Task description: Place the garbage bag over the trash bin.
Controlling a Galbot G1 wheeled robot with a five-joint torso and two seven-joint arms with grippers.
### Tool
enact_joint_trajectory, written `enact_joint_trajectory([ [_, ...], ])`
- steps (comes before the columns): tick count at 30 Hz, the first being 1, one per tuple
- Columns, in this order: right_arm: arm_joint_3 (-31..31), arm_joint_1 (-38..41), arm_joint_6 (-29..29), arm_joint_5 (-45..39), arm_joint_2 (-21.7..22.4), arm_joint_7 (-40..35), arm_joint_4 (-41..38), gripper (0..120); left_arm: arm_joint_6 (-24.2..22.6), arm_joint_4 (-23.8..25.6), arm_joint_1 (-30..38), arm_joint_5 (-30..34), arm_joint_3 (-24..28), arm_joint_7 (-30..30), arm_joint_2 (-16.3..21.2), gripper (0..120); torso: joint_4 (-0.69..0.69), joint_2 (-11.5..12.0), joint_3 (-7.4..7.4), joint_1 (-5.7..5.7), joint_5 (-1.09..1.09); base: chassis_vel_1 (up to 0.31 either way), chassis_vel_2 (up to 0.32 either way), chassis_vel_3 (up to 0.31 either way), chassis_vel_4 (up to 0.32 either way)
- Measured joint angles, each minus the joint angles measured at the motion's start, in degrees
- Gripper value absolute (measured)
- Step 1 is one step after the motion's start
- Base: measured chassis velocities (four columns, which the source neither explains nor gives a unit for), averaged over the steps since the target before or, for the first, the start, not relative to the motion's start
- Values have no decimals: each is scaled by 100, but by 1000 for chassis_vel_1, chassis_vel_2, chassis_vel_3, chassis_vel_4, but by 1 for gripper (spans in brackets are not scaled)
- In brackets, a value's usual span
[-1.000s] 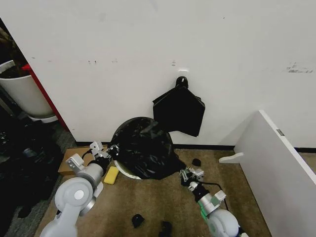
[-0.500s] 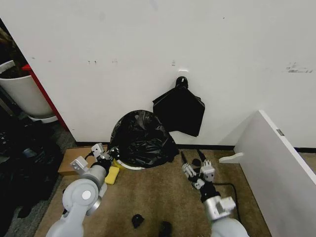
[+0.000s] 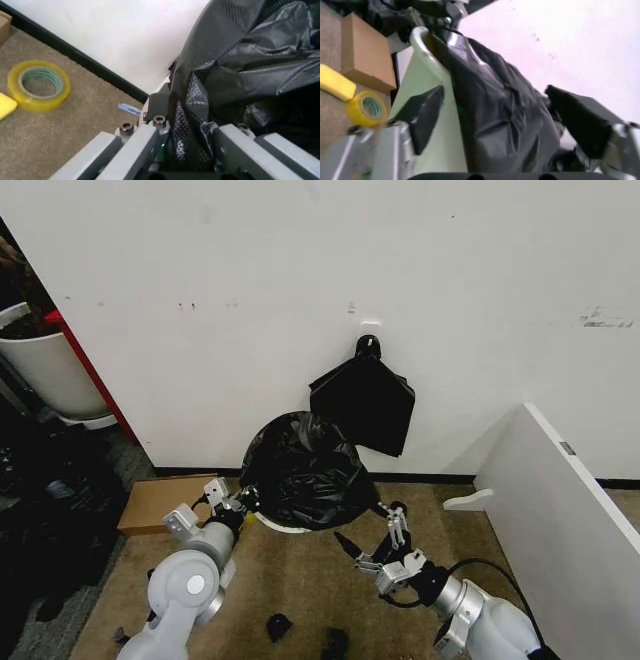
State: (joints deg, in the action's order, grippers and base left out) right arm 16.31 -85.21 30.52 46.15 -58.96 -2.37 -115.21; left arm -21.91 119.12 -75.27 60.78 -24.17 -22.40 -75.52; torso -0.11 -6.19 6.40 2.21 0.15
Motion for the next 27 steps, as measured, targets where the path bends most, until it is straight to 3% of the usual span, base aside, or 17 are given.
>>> enact_joint_trajectory([
  [3, 37, 25, 118, 284, -65, -5, 7, 68, -53, 0, 12, -3, 8, -22, -19, 0, 0, 0, 0, 0, 0, 0, 0, 0, 0],
  [8, 33, 42, 190, 285, -96, -21, 1, 46, -95, 7, 14, -22, 24, -34, -47, 0, 0, 0, 0, 0, 0, 0, 0, 0, 0],
  [18, -51, 45, 219, 153, -186, 4, 49, 15, -124, 36, -5, -51, 35, -40, -66, 0, 0, 0, 0, 0, -1, 0, 0, 0, 0],
  [21, -92, 50, 291, 101, -236, 19, 72, 0, -129, 41, -6, -51, 31, -46, -60, 0, 0, 0, 0, 0, -1, 0, 0, 0, 0],
  [27, -109, 104, 591, -503, -258, 500, 112, 0, -140, 64, 5, -24, 25, -68, -49, 0, 0, 0, 0, 0, -1, 0, 0, 0, 0],
])
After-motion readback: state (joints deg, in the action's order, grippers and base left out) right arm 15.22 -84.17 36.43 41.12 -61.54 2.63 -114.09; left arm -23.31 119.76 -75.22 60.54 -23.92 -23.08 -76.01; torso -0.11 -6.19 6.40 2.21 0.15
